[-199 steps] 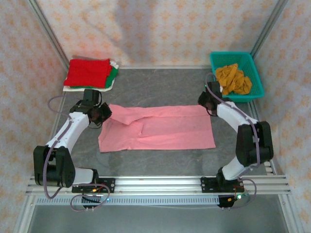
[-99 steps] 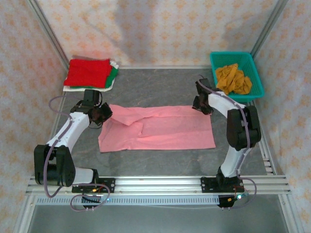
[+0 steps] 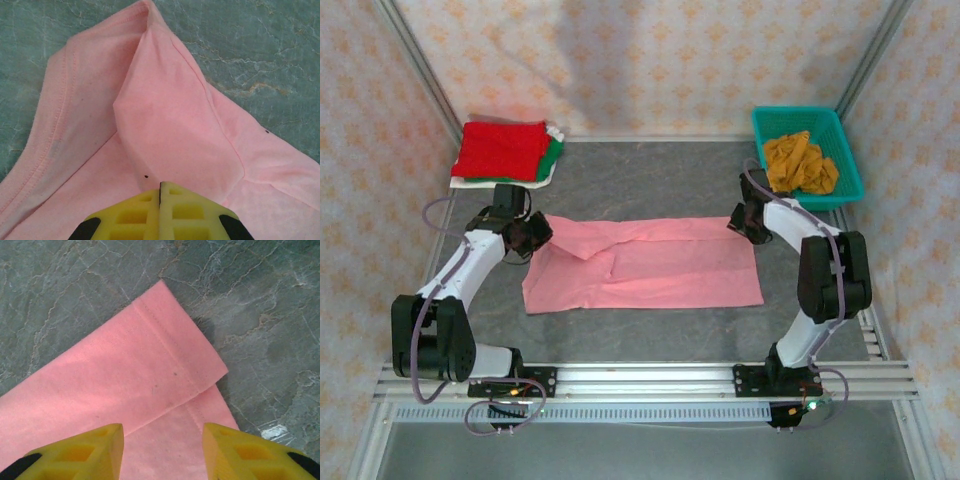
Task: Fold and stack the t-shirts
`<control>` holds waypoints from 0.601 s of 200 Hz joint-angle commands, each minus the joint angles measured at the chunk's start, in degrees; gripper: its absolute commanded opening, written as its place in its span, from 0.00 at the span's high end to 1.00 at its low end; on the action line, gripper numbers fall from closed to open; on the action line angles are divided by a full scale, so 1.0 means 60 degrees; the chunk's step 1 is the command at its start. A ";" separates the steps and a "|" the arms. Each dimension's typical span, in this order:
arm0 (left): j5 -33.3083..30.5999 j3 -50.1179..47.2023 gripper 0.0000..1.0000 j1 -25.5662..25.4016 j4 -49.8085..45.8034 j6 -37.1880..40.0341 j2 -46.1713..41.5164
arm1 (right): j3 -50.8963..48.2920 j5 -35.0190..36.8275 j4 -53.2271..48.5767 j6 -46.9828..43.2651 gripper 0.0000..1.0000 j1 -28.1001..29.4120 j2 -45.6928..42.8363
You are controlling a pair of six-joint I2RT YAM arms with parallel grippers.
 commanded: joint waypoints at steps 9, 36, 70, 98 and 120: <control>0.0049 0.0004 1.00 0.0042 0.0060 0.0034 0.0007 | -0.0056 0.0037 0.0341 0.0260 0.55 0.0019 0.0363; 0.0038 0.0016 1.00 0.0042 0.0060 0.0049 -0.0003 | -0.0159 0.0091 0.0688 0.0309 0.55 0.0009 0.0519; 0.0092 0.0002 1.00 0.0042 0.0146 -0.0011 0.0020 | -0.0302 0.0170 0.1063 0.0437 0.55 -0.0010 0.0787; 0.0109 0.0060 1.00 0.0050 0.0119 0.0020 0.0054 | -0.0318 0.0042 0.1181 0.0523 0.56 -0.0041 0.1032; 0.0105 0.0019 1.00 0.0042 0.0173 0.0020 0.0070 | -0.0385 0.0008 0.1371 0.0586 0.56 -0.0067 0.1175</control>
